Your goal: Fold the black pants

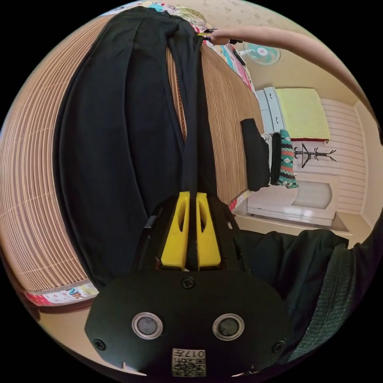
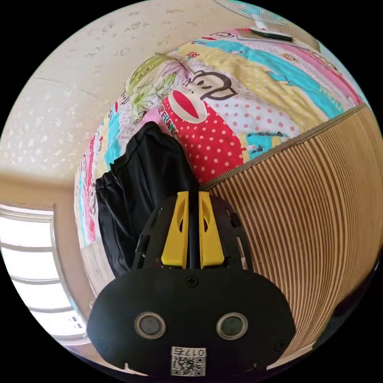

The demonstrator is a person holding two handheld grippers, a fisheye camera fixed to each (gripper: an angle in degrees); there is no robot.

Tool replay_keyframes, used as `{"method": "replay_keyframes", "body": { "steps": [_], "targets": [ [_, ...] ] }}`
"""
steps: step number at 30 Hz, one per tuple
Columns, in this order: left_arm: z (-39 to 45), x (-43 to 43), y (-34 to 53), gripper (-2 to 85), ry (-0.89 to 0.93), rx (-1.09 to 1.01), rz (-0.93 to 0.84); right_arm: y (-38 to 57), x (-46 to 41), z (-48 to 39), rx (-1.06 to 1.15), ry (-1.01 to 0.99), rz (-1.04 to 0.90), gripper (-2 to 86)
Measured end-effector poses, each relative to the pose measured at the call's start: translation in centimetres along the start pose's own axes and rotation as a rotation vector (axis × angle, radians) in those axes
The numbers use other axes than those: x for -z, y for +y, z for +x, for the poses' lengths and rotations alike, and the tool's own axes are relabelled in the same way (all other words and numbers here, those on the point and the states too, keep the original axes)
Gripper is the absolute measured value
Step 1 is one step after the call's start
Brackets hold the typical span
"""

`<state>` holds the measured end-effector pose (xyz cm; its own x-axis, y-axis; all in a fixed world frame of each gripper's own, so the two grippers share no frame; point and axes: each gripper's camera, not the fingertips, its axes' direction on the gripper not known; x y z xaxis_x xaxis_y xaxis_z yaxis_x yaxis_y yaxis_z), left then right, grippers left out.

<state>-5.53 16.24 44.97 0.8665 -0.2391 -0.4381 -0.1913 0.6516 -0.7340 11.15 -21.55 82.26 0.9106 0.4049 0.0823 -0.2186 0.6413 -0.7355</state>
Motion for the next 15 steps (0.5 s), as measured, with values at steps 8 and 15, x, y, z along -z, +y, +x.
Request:
{"method": "replay_keyframes", "body": {
  "steps": [8,15],
  "targets": [
    [2.8,4.9,1.4,0.6,-0.101,-0.027,0.02,6.8,5.3,-24.7,0.603,0.014,0.215,2.5],
    [-2.9,5.4,2.1,0.8,-0.204,0.12,-0.1,10.6,-1.8,-32.1,0.804,-0.293,-0.188,4.6]
  ]
}}
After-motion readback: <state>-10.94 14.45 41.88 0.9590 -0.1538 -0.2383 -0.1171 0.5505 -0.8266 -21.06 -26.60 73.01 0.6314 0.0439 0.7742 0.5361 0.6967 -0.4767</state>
